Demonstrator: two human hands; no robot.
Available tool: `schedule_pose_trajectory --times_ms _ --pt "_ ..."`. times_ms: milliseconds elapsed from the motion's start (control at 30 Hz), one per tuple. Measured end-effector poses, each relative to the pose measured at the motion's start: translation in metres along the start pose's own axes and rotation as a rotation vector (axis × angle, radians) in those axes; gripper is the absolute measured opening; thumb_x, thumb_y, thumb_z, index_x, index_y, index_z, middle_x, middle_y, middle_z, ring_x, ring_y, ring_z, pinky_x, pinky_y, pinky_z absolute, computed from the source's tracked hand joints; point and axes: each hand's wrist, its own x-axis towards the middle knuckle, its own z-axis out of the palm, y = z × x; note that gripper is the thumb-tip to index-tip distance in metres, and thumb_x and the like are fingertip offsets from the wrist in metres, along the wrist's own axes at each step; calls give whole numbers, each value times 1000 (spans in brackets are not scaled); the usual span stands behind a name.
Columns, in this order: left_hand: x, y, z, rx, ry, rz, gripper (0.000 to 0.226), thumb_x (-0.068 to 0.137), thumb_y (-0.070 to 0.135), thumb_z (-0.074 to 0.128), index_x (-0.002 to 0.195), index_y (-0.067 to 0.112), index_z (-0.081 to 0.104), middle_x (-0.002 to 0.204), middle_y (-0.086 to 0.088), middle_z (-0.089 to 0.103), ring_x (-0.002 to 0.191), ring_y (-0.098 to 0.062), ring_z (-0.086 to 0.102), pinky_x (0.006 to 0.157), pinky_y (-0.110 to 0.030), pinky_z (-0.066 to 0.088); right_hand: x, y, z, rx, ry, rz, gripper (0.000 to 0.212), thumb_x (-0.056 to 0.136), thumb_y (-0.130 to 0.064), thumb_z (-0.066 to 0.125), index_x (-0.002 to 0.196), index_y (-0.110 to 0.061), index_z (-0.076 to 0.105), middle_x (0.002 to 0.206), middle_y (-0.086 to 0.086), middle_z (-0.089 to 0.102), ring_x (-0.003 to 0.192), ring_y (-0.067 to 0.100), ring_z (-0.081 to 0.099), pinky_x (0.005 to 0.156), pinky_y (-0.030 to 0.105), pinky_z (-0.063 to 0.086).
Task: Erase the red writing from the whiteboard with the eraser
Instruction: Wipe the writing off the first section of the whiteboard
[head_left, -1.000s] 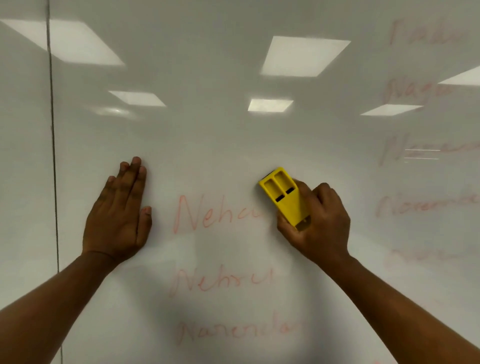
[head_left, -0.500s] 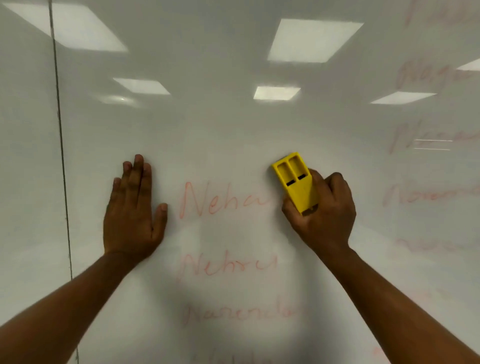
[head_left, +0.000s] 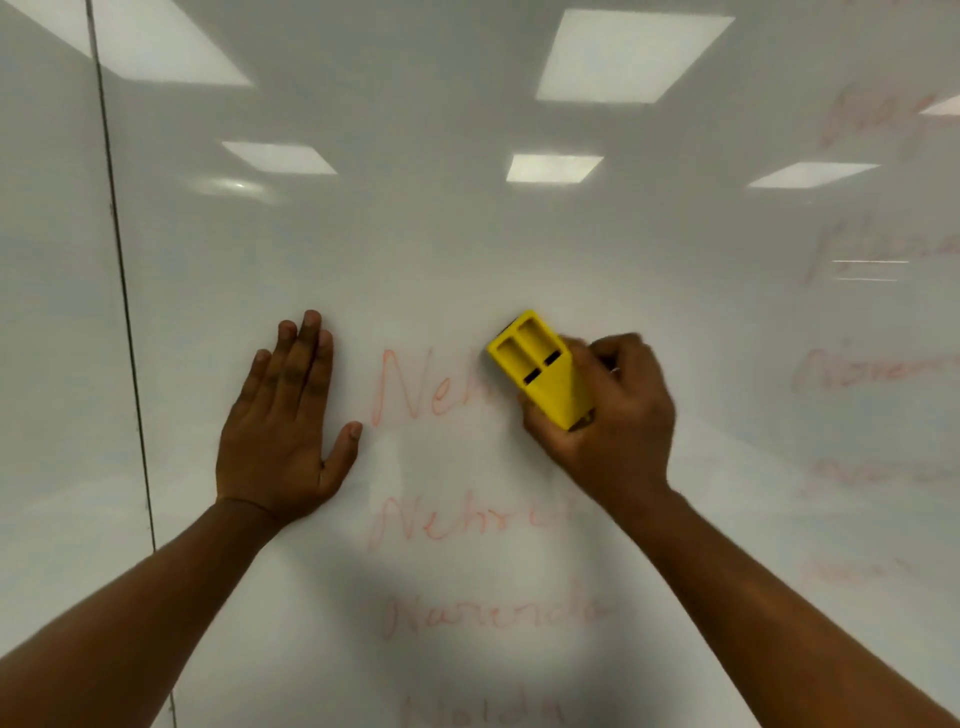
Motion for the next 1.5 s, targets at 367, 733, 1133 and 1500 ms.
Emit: schedule_pose_trajectory --times_ms 367,733,1133,1500 --pt "0 -1 1 -8 14 -4 86 101 50 37 168 3 14 179 -9 6 166 -24 3 135 -36 3 3 2 6 -51 90 30 64 72 -43 83 129 -16 70 88 7 52 78 25 52 61 34 41" --pt "-1 -3 4 -7 24 -7 87 100 50 39 169 6 10 179 -8 5 166 -25 5 135 -38 4 5 12 1 -147 54 -39 62 77 -45 77 133 -21 68 87 6 48 76 22 47 57 29 36" --pt "-2 -2 4 -9 30 -10 86 100 49 39 170 7 10 179 -7 4 166 -24 4 135 -37 4 -9 -7 15 -113 77 -4 62 78 -45 76 133 -19 68 85 6 47 75 23 48 56 30 35" --pt "-3 -2 6 -19 40 -2 84 102 50 38 170 8 11 179 -8 6 166 -25 6 135 -37 4 -4 -12 17 -111 49 -68 63 78 -47 74 134 -19 67 87 6 46 77 24 47 56 29 34"
